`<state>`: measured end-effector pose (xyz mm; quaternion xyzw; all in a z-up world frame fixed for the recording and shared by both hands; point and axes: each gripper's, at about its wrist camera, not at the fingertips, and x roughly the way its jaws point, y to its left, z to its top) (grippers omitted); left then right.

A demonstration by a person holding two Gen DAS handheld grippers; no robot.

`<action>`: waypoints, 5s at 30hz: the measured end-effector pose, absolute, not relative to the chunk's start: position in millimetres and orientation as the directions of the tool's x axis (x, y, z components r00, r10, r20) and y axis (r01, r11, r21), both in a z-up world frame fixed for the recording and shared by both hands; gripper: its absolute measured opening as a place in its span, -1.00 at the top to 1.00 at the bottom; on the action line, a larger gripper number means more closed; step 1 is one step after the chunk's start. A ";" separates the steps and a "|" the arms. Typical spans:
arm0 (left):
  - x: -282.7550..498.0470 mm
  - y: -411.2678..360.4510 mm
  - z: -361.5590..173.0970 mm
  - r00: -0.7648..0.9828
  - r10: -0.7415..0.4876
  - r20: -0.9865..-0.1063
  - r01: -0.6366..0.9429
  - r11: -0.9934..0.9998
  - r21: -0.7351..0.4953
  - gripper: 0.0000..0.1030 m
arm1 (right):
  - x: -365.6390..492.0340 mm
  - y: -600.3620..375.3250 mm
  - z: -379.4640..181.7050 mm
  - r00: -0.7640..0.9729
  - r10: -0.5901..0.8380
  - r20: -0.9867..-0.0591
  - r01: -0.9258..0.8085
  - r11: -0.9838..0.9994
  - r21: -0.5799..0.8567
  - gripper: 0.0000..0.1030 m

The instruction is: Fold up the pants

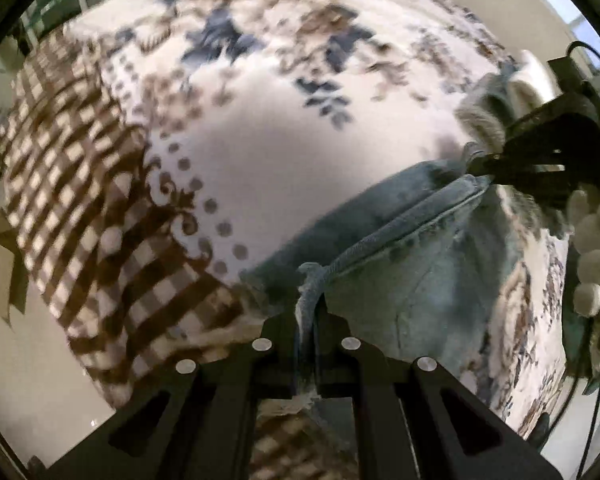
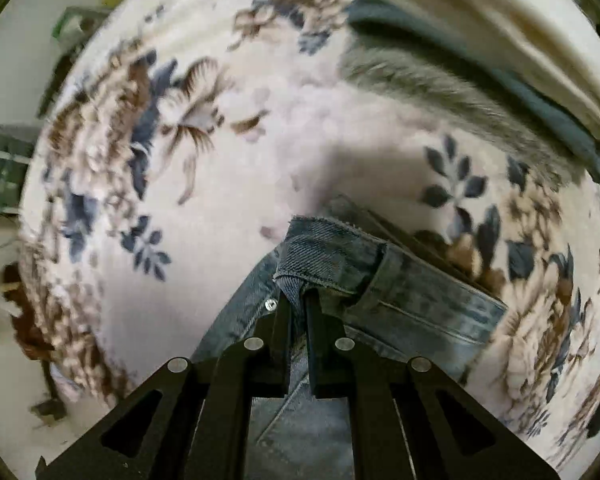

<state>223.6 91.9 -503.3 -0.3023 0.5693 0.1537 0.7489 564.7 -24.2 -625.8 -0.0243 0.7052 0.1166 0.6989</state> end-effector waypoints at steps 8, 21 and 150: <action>218.8 113.1 -509.4 0.375 -0.155 -0.914 -0.623 0.687 -0.373 0.59 | 570.7 -11.6 -636.2 -0.095 0.232 -0.968 -0.180 0.952 0.246 0.10; 208.2 21.2 -458.1 0.501 -0.161 -0.850 -0.691 0.517 -0.506 -0.71 | 530.4 -166.9 -596.0 -0.063 0.375 -0.925 -0.163 0.910 0.380 -0.93; 532.1 -43.9 -271.2 0.573 0.020 -0.819 0.002 1.000 0.026 -0.86 | 554.7 -315.8 -355.9 0.540 -0.202 -0.817 0.327 0.945 -0.018 -1.00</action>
